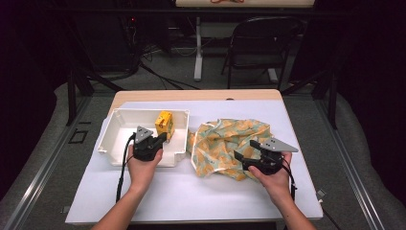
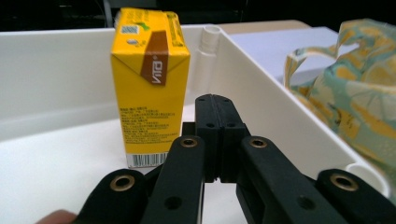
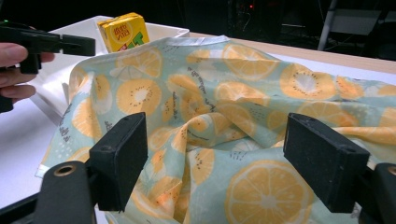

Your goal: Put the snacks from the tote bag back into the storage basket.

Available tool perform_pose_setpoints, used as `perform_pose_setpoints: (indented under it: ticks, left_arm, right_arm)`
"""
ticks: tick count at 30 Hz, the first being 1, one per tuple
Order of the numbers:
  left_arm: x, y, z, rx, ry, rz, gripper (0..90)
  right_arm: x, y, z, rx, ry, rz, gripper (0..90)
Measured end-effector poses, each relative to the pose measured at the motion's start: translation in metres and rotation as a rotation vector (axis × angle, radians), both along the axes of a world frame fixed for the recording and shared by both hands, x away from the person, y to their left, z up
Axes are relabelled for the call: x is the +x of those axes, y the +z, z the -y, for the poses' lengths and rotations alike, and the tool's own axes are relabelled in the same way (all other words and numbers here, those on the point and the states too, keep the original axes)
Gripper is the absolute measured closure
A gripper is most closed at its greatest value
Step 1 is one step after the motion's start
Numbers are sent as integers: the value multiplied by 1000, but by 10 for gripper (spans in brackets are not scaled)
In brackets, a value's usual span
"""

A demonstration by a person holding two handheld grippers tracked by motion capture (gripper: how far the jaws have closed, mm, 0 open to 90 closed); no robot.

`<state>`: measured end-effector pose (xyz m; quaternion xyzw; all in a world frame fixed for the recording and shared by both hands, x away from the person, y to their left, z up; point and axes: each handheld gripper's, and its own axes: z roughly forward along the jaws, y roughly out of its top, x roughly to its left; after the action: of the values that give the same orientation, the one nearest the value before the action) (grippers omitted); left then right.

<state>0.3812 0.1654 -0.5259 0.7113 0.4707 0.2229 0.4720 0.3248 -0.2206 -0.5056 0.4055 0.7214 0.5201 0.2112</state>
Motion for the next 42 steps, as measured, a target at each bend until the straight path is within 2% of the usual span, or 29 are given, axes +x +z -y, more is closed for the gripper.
perform_pose_setpoints:
  ticks: [3, 7, 12, 13, 17, 25, 28, 30, 32, 33, 40, 42]
  left_arm:
    - [9, -6, 0, -3, -9, -36, 900]
    - [19, -10, 5, 0, -44, -41, 900]
    - [26, -15, 12, 59, -59, -39, 900]
    - [28, -15, 13, 51, -64, -49, 900]
    - [31, -15, 12, 51, -28, -57, 900]
    - [37, -15, -2, 51, 30, -90, 900]
    - [42, -15, -9, 30, 52, -103, 900]
    - [46, -14, -14, -7, 65, -135, 900]
    - [49, -12, -17, -25, 76, -151, 900]
    - [51, -12, -19, -31, 81, -144, 900]
    - [59, -10, -23, 12, 97, -114, 900]
    - [61, -10, -24, 11, 93, -125, 900]
  right_arm:
    - [1, -1, -2, -7, 8, -2, 215]
    - [1, -2, -3, -16, 8, -6, 215]
    - [1, -2, -4, -15, 9, -10, 216]
    - [1, -3, -4, -15, 9, -9, 216]
    - [2, -3, -3, -15, 7, -13, 216]
    - [2, -3, -2, -10, 4, -13, 217]
    - [2, -3, -2, -17, 4, -14, 217]
    - [2, -3, -3, -15, 4, -14, 217]
    - [2, -4, -2, -11, 2, -15, 217]
    - [2, -4, -2, -12, 2, -16, 217]
    - [2, -4, -2, -11, -4, -18, 219]
    - [3, -4, -2, -16, -11, -19, 219]
